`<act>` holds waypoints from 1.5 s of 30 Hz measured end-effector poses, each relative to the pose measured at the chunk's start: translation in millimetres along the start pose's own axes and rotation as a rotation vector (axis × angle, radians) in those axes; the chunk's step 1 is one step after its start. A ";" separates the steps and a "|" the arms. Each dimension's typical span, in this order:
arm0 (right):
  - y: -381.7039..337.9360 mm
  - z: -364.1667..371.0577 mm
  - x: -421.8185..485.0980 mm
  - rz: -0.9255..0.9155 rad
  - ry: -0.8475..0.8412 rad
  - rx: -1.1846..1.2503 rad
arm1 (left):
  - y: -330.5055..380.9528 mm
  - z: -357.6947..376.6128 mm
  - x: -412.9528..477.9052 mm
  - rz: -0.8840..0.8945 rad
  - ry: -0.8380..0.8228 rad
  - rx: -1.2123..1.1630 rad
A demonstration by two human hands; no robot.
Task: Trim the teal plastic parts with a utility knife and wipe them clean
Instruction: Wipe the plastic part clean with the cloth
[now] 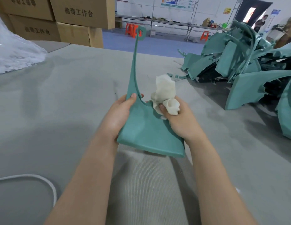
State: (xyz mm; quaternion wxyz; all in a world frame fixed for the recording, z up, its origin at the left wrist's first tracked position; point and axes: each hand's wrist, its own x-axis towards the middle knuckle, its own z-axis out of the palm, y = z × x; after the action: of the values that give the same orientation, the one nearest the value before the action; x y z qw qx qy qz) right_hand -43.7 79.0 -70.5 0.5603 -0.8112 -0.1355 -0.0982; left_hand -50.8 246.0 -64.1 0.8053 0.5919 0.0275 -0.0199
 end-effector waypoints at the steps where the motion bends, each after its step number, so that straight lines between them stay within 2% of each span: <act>1: -0.2 0.3 0.9 -0.005 0.040 -0.021 | 0.1 0.2 0.3 -0.003 -0.004 -0.003; 5: 1.5 5.3 1.7 0.048 0.132 -0.103 | 0.5 -0.9 0.2 -0.013 -0.009 -0.010; 9: 2.5 1.4 3.7 0.213 0.166 0.053 | -0.7 -0.1 0.0 -0.011 -0.010 -0.018; 13: 2.0 -2.4 4.6 0.332 0.262 0.335 | 1.0 0.8 -0.5 0.007 0.008 -0.059; 16: 4.5 -7.5 6.0 0.248 0.412 0.242 | 3.1 -0.6 -0.5 0.007 0.038 -0.092; 19: 1.1 -10.7 3.9 0.105 0.490 0.080 | -0.3 0.4 -0.1 0.006 0.057 0.010; 21: -5.6 -6.4 1.8 0.040 0.319 -0.021 | -2.7 2.9 -0.6 -0.007 0.039 0.055; 24: -12.9 2.1 -5.5 0.007 -0.061 -0.098 | -2.0 3.4 -1.2 -0.001 0.027 0.038; 27: -20.8 -0.4 -14.3 0.153 -0.199 0.032 | -0.1 0.1 -0.4 0.019 0.059 0.042; 30: -20.5 -1.2 -11.7 0.242 -0.089 0.183 | 0.8 0.0 -0.8 0.037 0.075 0.019; 32: -19.9 -1.7 -7.2 0.281 0.116 0.232 | 2.2 2.9 -1.6 0.046 0.077 -0.030; 35: -17.6 -5.5 -0.8 0.173 0.444 0.306 | 4.8 7.7 -3.0 0.055 0.055 -0.115; 38: -14.0 -15.9 0.9 0.086 0.667 0.331 | 3.9 8.8 -3.5 0.065 0.073 -0.082; 40: -12.7 -20.3 1.7 0.053 0.679 0.427 | 1.7 8.0 -2.7 0.074 0.116 -0.044; 43: -19.5 -13.4 1.4 0.023 0.535 0.592 | -1.4 7.3 -2.0 0.095 0.161 0.043; 45: -23.7 -3.6 -0.5 0.011 0.506 0.427 | -2.3 8.0 -2.4 0.101 0.157 0.058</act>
State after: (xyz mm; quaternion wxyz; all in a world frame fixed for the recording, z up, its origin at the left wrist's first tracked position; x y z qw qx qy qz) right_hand -52.1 83.6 -48.6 0.7341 -0.6261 -0.0051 -0.2630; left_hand -53.2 237.6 -63.8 0.7832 0.6153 0.0601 0.0662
